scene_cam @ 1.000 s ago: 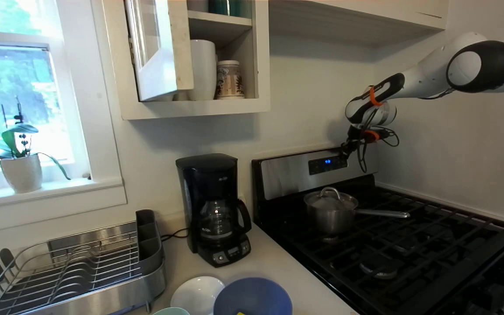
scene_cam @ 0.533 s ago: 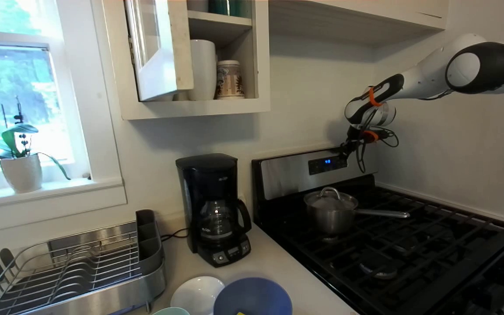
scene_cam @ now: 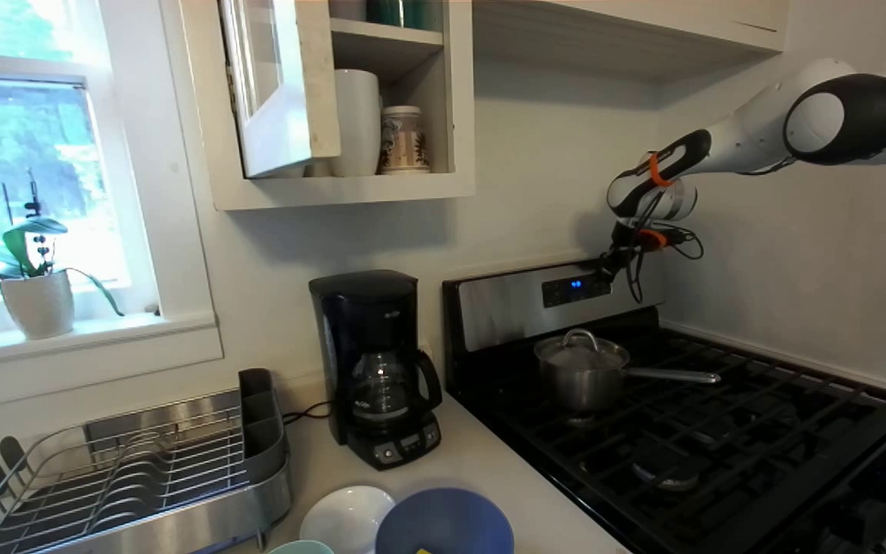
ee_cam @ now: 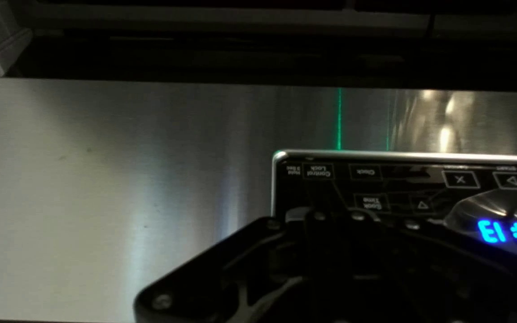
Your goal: Press a button on the stove
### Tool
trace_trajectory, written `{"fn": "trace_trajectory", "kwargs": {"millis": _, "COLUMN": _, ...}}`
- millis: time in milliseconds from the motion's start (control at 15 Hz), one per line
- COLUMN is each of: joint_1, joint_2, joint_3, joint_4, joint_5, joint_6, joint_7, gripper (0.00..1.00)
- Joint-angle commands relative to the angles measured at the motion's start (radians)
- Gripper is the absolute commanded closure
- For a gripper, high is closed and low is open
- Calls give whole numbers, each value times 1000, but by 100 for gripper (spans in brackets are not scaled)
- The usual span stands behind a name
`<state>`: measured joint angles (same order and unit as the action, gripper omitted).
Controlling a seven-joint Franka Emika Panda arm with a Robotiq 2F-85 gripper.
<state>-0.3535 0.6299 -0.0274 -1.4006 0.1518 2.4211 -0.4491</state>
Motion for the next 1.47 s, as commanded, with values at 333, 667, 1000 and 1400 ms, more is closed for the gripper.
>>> {"fn": "trace_trajectory", "kwargs": {"millis": 333, "joint_1": 6, "joint_2": -190, "joint_3": -62, "joint_4": -129, "joint_5": -77, "joint_6": -322, "joint_7": 16, "gripper": 100}}
{"fn": "trace_trajectory", "kwargs": {"millis": 667, "joint_1": 17, "joint_2": -365, "joint_3": -86, "joint_4": -297, "joint_5": -99, "joint_6": -488, "joint_7": -20, "gripper": 100}}
{"fn": "trace_trajectory", "kwargs": {"millis": 1000, "joint_1": 47, "joint_2": -530, "joint_3": -100, "joint_4": -488, "joint_5": -101, "joint_6": -551, "joint_7": -30, "gripper": 61}}
{"fn": "trace_trajectory", "kwargs": {"millis": 1400, "joint_1": 101, "joint_2": -734, "joint_3": -119, "joint_4": -713, "joint_5": -179, "joint_6": -495, "joint_7": 2, "gripper": 20}}
